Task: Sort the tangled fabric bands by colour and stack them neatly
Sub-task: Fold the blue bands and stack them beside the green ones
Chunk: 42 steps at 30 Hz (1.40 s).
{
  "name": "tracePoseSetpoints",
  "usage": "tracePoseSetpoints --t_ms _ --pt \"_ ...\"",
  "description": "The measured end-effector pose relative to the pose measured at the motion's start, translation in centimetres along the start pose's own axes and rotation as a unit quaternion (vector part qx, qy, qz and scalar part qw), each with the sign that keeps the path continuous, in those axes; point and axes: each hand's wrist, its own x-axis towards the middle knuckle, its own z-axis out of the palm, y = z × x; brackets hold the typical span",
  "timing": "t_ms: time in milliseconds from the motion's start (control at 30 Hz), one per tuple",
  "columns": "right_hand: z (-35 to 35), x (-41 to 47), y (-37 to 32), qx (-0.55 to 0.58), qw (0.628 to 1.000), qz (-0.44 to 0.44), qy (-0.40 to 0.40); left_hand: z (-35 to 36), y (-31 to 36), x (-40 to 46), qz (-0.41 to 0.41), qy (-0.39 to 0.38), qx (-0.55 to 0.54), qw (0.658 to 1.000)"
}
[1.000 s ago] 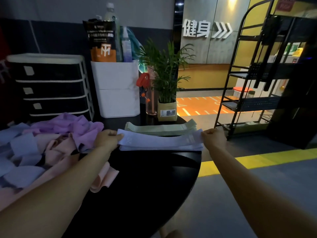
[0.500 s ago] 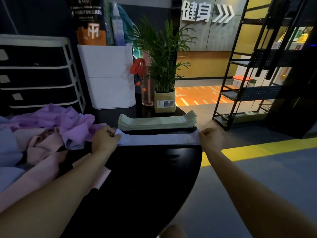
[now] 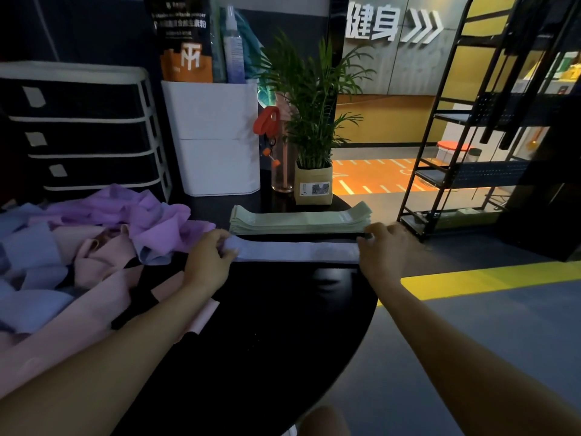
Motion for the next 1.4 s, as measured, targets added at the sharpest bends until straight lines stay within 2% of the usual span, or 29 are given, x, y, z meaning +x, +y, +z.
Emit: tracePoseSetpoints --t_ms 100,233,467,1033,1133,1267,1400 --pt "1.0 -2.2 -2.3 0.050 0.995 -0.070 -0.055 0.0 -0.3 -0.9 0.034 -0.002 0.022 0.999" --pt "2.5 -4.9 -3.5 0.060 0.983 -0.122 -0.121 0.1 -0.6 -1.7 0.022 0.030 0.020 0.999" --pt "2.8 -5.3 -3.2 0.031 0.982 -0.145 -0.117 0.4 -0.4 -1.9 0.003 0.050 0.020 0.999" --pt "2.9 -5.5 -3.7 0.006 0.985 -0.142 -0.102 0.3 -0.4 -1.9 -0.009 0.031 0.037 0.999" --pt "2.6 -5.6 -3.9 -0.001 0.983 -0.143 -0.111 -0.1 0.0 -1.9 -0.015 0.011 0.031 0.999" --pt "2.4 -5.8 -5.0 -0.010 0.978 -0.154 -0.141 -1.3 0.9 -0.9 -0.026 -0.051 0.049 0.997" --pt "2.3 -6.5 -8.4 0.004 0.974 -0.165 -0.158 -3.7 2.3 -0.3 0.008 -0.072 0.041 0.997"
